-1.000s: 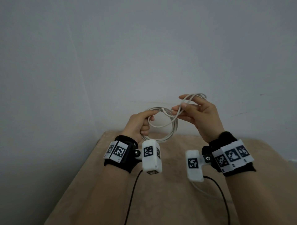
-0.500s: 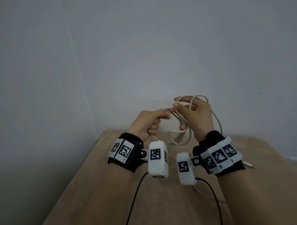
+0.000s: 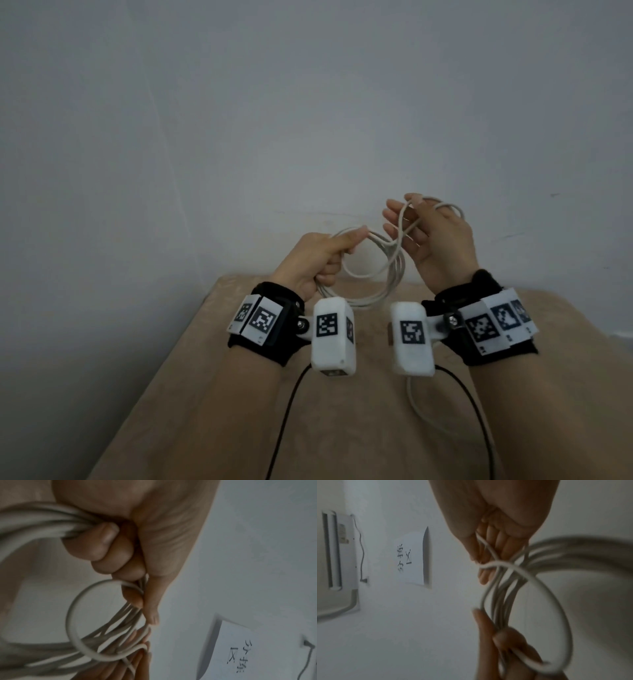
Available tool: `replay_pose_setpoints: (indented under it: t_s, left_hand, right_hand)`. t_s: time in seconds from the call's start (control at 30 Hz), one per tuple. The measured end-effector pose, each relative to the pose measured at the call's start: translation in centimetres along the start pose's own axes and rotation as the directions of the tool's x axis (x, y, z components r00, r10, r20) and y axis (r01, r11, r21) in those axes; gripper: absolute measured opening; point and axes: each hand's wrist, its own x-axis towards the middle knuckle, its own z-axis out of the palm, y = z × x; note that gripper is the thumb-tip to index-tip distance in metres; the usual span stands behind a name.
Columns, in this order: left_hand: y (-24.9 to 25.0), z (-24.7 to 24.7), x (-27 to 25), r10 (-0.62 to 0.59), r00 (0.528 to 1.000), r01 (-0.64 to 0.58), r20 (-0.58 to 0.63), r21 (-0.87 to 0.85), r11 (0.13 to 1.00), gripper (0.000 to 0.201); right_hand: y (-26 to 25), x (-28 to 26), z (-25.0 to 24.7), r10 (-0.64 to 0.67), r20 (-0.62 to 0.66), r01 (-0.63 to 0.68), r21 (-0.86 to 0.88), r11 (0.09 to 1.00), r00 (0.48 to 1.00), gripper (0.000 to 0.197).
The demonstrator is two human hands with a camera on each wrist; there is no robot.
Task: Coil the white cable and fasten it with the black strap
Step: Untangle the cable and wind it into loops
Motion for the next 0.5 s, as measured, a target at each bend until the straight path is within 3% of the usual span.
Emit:
replay_pose_setpoints:
  t_s: [0.1, 0.17, 0.23, 0.33, 0.43, 0.5]
  left_hand:
    - [0.3, -1.1, 0.1, -0.007, 0.994, -0.004, -0.113, -0.101, 0.995, 0.030]
    - [0.4, -1.8, 0.1, 0.002, 0.988, -0.027, -0.157, -0.161, 0.987, 0.027]
    - [0.5, -2.7, 0.1, 0.002, 0.979, -0.057, -0.204, -0.266, 0.962, 0.025]
    - [1.2, -4.7, -0.3, -0.006, 0.966, -0.102, -0.259, -0.403, 0.909, 0.025]
    - [1.7, -6.3, -0.8, 0.020, 0.939, -0.169, -0.343, -0.409, 0.897, 0.027]
    - [2.0, -6.9, -1.1, 0.042, 0.920, -0.210, -0.389, -0.401, 0.892, 0.028]
  right_hand:
    - [-1.1, 0.0, -0.8, 0.244, 0.125, -0.252, 0.053, 0.966, 0.962, 0.041]
    - [-1.3, 0.0, -1.0, 0.324, 0.136, -0.319, -0.058, 0.946, 0.936, 0.054]
    - [-1.0, -0.3, -0.9, 0.305, 0.094, -0.266, -0.295, 0.918, 0.948, 0.049]
    - [-0.6, -0.6, -0.9, 0.299, 0.085, -0.176, -0.645, 0.744, 0.950, 0.042]
    - [0.3, -0.9, -1.0, 0.399, 0.103, -0.149, -0.821, 0.552, 0.911, 0.042]
    - [0.9, -0.7, -1.3, 0.390, 0.075, -0.140, -0.858, 0.494, 0.918, 0.032]
